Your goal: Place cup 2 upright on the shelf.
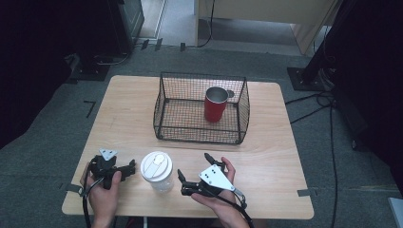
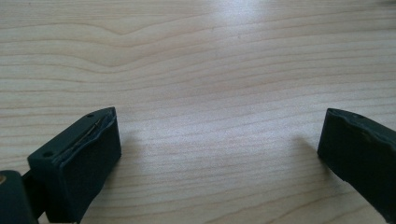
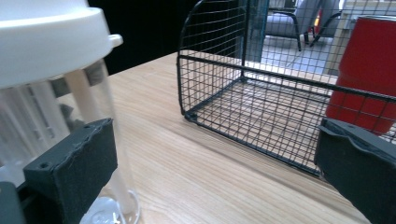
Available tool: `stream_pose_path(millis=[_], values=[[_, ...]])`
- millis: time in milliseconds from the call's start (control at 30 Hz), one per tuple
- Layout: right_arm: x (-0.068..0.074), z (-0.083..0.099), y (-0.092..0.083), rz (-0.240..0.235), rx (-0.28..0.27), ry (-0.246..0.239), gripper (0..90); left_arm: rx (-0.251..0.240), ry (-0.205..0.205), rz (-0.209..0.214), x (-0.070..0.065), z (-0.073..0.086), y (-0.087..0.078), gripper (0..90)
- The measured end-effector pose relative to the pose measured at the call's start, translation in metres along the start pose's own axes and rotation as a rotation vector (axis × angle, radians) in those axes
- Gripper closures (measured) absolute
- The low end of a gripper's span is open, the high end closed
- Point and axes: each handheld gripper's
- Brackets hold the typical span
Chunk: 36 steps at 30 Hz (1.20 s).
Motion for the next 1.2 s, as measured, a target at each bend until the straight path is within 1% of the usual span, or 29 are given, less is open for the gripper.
stream_pose_path(millis=[167,367,533,867,1200], values=[[0.005,0.002,-0.004,-0.029,-0.004,0.015,0.0,0.0,0.001,0.0,0.0,0.0,0.0,0.0],[0.016,0.005,-0.007,-0.067,-0.001,0.003,0.0,0.0,0.0,0.0,0.0,0.0,0.0,0.0],[0.024,0.006,-0.008,-0.098,-0.01,-0.008,0.0,0.0,0.0,0.0,0.0,0.0,0.0,0.0],[0.034,0.008,-0.008,-0.138,-0.017,-0.002,0.0,0.001,0.0,0.0,0.0,0.0,0.0,0.0],[0.048,0.004,-0.006,-0.173,-0.032,-0.011,0.0,0.002,0.0,0.0,0.0,0.0,0.0,0.0]])
Point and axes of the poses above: each handheld gripper's, and its own axes: y roughly forward along the jaws, z roughly out of its underside, x roughly to its left, and after that the axes turned 15 degrees about z, right-handed
